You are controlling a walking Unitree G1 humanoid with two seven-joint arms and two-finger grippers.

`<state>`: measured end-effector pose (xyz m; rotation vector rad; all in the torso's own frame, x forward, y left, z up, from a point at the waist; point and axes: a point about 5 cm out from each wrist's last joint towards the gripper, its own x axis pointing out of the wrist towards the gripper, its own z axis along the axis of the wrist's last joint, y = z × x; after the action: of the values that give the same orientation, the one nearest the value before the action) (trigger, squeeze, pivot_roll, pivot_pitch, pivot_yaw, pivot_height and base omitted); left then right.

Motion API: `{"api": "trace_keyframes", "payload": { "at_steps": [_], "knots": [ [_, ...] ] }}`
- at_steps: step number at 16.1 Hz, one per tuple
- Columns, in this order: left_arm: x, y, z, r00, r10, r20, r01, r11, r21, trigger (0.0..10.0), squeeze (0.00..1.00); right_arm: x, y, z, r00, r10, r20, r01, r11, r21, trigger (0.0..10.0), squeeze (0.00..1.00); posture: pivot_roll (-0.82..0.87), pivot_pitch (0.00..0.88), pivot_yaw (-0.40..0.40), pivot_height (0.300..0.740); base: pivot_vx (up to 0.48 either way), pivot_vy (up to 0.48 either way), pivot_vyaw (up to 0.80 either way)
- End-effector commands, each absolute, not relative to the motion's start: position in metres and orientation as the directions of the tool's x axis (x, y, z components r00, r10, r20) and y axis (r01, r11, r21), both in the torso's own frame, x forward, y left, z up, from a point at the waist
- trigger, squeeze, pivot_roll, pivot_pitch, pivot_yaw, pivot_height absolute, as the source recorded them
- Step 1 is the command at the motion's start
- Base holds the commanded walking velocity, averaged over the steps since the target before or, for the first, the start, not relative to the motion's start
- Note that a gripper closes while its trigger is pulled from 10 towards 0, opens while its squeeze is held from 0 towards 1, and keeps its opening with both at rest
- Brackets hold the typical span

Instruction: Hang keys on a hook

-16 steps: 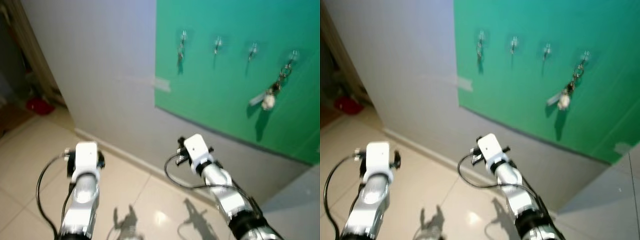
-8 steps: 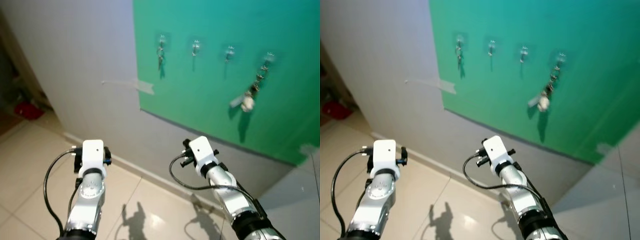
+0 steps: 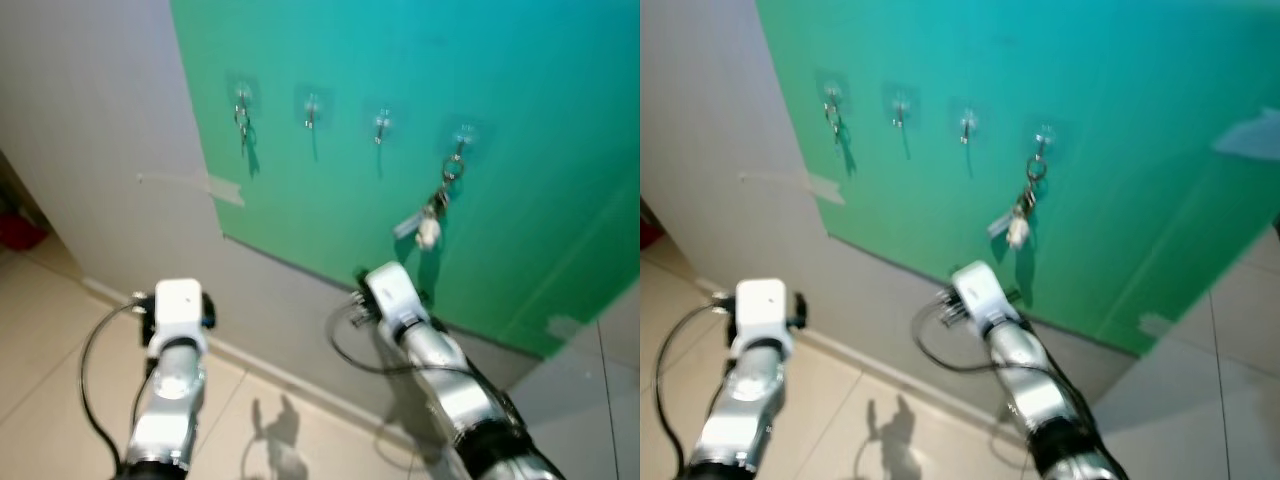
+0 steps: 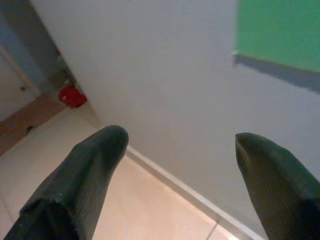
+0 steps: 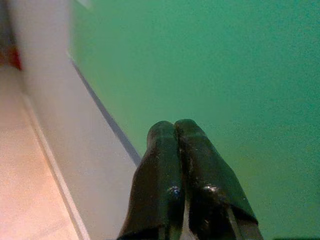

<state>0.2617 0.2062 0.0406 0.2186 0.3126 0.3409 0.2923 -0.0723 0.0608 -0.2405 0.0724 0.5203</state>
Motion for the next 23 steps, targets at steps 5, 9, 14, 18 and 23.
{"api": "trace_keyframes", "payload": {
  "at_steps": [5, 9, 14, 18, 23],
  "knots": [
    [0.262, 0.207, 0.04, 0.889, 0.371, -0.27, -0.302, 0.916, 0.266, 10.0, 0.0, 0.283, -0.035, 0.112, 0.673, 0.739, -0.025, -0.729, 0.658, -0.187, 10.0, 0.0, -0.06, 0.0, -0.023, 0.736, 0.0, 0.0, 0.0],
    [0.263, 0.207, 0.04, 0.891, 0.366, -0.268, -0.302, 0.92, 0.251, 10.0, 0.0, 0.287, -0.042, 0.124, 0.68, 0.733, -0.02, -0.729, 0.673, -0.126, 10.0, 0.0, -0.06, 0.0, -0.026, 0.736, 0.0, 0.0, 0.0],
    [0.257, 0.185, 0.057, 0.973, 0.077, -0.219, -0.027, 0.974, 0.223, 10.0, 0.0, 0.3, -0.053, 0.12, 0.74, 0.67, -0.061, -0.671, 0.729, -0.135, 10.0, 0.0, -0.05, 0.0, -0.024, 0.736, 0.0, 0.0, 0.0],
    [0.238, 0.171, 0.047, 0.974, -0.019, -0.224, 0.068, 0.974, 0.217, 10.0, 0.0, 0.327, -0.057, 0.137, 0.768, 0.639, -0.05, -0.633, 0.745, -0.209, 10.0, 0.0, -0.04, 0.0, -0.058, 0.736, 0.0, 0.0, 0.0],
    [0.23, 0.158, 0.062, 0.993, -0.096, -0.067, 0.111, 0.949, 0.293, 10.0, 0.0, 0.362, -0.054, 0.164, 0.809, 0.588, 0.003, -0.565, 0.779, -0.272, 10.0, 0.0, -0.02, 0.0, -0.084, 0.736, 0.0, 0.0, 0.0]
  ]
}}
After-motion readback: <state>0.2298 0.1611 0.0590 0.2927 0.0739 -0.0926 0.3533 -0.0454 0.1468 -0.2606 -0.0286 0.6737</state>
